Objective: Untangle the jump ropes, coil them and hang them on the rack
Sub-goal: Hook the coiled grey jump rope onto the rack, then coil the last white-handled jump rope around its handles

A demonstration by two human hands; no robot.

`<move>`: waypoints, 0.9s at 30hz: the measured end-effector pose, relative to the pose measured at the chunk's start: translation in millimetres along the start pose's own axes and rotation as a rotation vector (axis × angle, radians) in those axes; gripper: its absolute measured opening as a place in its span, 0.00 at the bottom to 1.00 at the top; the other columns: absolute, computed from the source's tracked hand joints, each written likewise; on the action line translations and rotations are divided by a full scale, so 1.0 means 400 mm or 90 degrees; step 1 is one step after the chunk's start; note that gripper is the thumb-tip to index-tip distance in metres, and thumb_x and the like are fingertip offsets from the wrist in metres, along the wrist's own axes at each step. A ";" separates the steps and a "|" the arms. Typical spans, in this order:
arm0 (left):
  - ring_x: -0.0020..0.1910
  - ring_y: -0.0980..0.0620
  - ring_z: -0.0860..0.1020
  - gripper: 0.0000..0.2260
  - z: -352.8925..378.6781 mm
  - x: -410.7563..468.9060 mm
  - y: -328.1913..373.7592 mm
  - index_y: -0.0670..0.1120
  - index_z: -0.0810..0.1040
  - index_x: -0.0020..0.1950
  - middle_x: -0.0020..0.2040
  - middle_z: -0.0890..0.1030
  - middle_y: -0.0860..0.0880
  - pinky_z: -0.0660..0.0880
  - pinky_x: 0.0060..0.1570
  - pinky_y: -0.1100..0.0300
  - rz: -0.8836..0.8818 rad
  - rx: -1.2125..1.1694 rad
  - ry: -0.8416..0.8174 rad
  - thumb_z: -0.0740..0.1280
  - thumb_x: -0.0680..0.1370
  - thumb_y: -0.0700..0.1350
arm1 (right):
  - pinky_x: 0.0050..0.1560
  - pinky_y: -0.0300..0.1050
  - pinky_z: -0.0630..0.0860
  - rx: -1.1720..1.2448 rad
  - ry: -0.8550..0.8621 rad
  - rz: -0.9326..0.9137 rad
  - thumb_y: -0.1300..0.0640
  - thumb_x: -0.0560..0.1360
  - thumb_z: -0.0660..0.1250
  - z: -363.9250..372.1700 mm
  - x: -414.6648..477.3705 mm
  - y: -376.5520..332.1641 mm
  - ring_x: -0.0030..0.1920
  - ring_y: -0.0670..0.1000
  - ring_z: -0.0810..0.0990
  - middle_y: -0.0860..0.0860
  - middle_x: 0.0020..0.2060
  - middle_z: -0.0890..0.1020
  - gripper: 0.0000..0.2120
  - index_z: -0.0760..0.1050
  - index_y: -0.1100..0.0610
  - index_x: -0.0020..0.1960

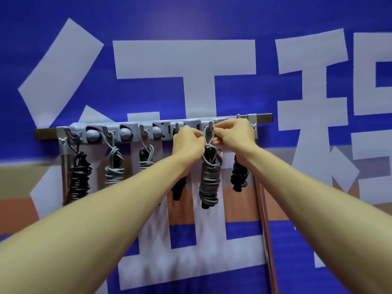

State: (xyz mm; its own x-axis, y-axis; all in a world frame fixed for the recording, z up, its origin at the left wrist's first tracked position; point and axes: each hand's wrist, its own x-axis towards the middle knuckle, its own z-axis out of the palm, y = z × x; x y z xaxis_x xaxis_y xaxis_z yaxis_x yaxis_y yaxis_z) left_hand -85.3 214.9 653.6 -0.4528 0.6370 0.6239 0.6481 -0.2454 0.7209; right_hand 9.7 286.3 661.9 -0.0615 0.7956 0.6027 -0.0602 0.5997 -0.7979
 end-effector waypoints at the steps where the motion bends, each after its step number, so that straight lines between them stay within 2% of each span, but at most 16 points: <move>1: 0.39 0.45 0.78 0.08 -0.006 -0.009 -0.004 0.47 0.80 0.35 0.41 0.83 0.39 0.81 0.49 0.43 -0.002 -0.010 -0.015 0.63 0.71 0.40 | 0.36 0.41 0.81 -0.020 -0.003 -0.005 0.68 0.73 0.68 -0.003 -0.008 -0.001 0.31 0.50 0.82 0.54 0.34 0.83 0.06 0.81 0.62 0.47; 3: 0.39 0.48 0.75 0.04 -0.023 -0.035 -0.011 0.51 0.74 0.33 0.40 0.81 0.40 0.77 0.53 0.41 -0.009 -0.017 -0.039 0.61 0.66 0.45 | 0.46 0.46 0.82 -0.071 -0.002 -0.022 0.68 0.69 0.67 -0.010 -0.032 -0.002 0.38 0.50 0.84 0.52 0.36 0.84 0.10 0.82 0.58 0.47; 4: 0.41 0.47 0.75 0.05 -0.035 -0.057 -0.016 0.52 0.76 0.36 0.42 0.81 0.42 0.76 0.56 0.42 -0.011 -0.015 -0.052 0.60 0.65 0.47 | 0.50 0.47 0.81 -0.105 0.000 -0.035 0.67 0.68 0.67 -0.018 -0.051 -0.001 0.42 0.51 0.84 0.51 0.38 0.85 0.11 0.83 0.56 0.45; 5: 0.44 0.46 0.78 0.10 -0.047 -0.083 -0.023 0.53 0.79 0.42 0.46 0.83 0.43 0.76 0.58 0.48 -0.013 -0.018 -0.061 0.60 0.65 0.49 | 0.53 0.47 0.80 -0.137 -0.001 -0.044 0.66 0.68 0.66 -0.030 -0.078 -0.003 0.45 0.50 0.84 0.50 0.40 0.85 0.11 0.83 0.54 0.44; 7: 0.55 0.46 0.81 0.21 -0.075 -0.165 -0.033 0.50 0.83 0.55 0.54 0.84 0.46 0.76 0.60 0.47 -0.039 -0.052 -0.074 0.61 0.66 0.50 | 0.56 0.47 0.79 -0.179 -0.016 -0.045 0.65 0.69 0.66 -0.052 -0.140 -0.007 0.47 0.50 0.83 0.51 0.43 0.86 0.11 0.83 0.54 0.45; 10: 0.53 0.49 0.82 0.11 -0.100 -0.335 -0.081 0.55 0.81 0.50 0.50 0.84 0.51 0.78 0.57 0.46 -0.089 -0.090 -0.126 0.63 0.73 0.44 | 0.54 0.46 0.79 -0.209 -0.058 -0.019 0.65 0.70 0.67 -0.079 -0.259 0.011 0.44 0.48 0.83 0.52 0.43 0.85 0.10 0.83 0.53 0.46; 13: 0.51 0.51 0.82 0.11 -0.122 -0.489 -0.140 0.51 0.80 0.53 0.48 0.83 0.51 0.79 0.55 0.50 -0.138 -0.088 -0.175 0.62 0.78 0.39 | 0.44 0.40 0.81 -0.238 -0.136 0.019 0.64 0.72 0.67 -0.104 -0.391 0.037 0.38 0.46 0.82 0.51 0.41 0.84 0.08 0.82 0.55 0.47; 15: 0.49 0.52 0.81 0.10 -0.137 -0.570 -0.169 0.47 0.80 0.54 0.49 0.83 0.48 0.79 0.50 0.56 -0.183 -0.094 -0.193 0.61 0.79 0.38 | 0.40 0.40 0.82 -0.257 -0.195 0.055 0.64 0.73 0.67 -0.123 -0.480 0.063 0.38 0.47 0.82 0.52 0.42 0.84 0.08 0.82 0.57 0.49; 18: 0.44 0.54 0.80 0.09 -0.170 -0.699 -0.207 0.45 0.79 0.53 0.47 0.81 0.48 0.76 0.45 0.62 -0.235 -0.082 -0.227 0.60 0.80 0.36 | 0.37 0.37 0.80 -0.270 -0.278 0.109 0.64 0.74 0.67 -0.147 -0.623 0.112 0.43 0.47 0.81 0.53 0.44 0.83 0.08 0.82 0.59 0.50; 20: 0.44 0.55 0.80 0.08 -0.191 -0.792 -0.238 0.47 0.79 0.51 0.45 0.81 0.50 0.75 0.47 0.60 -0.261 -0.057 -0.250 0.61 0.79 0.37 | 0.36 0.35 0.79 -0.266 -0.320 0.150 0.64 0.74 0.67 -0.163 -0.722 0.153 0.43 0.47 0.80 0.53 0.44 0.82 0.07 0.81 0.59 0.50; 24: 0.46 0.54 0.81 0.09 -0.224 -0.988 -0.321 0.51 0.80 0.46 0.45 0.82 0.51 0.75 0.52 0.59 -0.331 -0.030 -0.282 0.64 0.77 0.38 | 0.36 0.39 0.78 -0.258 -0.395 0.245 0.64 0.75 0.67 -0.189 -0.929 0.251 0.41 0.49 0.78 0.51 0.38 0.80 0.04 0.80 0.58 0.48; 27: 0.44 0.52 0.80 0.09 -0.238 -1.144 -0.394 0.48 0.80 0.47 0.42 0.81 0.50 0.74 0.48 0.64 -0.395 -0.039 -0.285 0.63 0.77 0.36 | 0.36 0.40 0.77 -0.250 -0.443 0.311 0.65 0.75 0.67 -0.199 -1.069 0.327 0.40 0.50 0.78 0.51 0.37 0.79 0.04 0.78 0.57 0.44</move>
State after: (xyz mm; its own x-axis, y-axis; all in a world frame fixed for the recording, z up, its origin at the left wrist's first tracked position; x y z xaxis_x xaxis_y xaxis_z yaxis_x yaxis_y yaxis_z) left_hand -38.6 -107.4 283.0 -0.4220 0.9037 -0.0726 0.3154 0.2214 0.9228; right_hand 107.3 31.4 298.8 -0.5816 0.8129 -0.0312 0.4625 0.2988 -0.8347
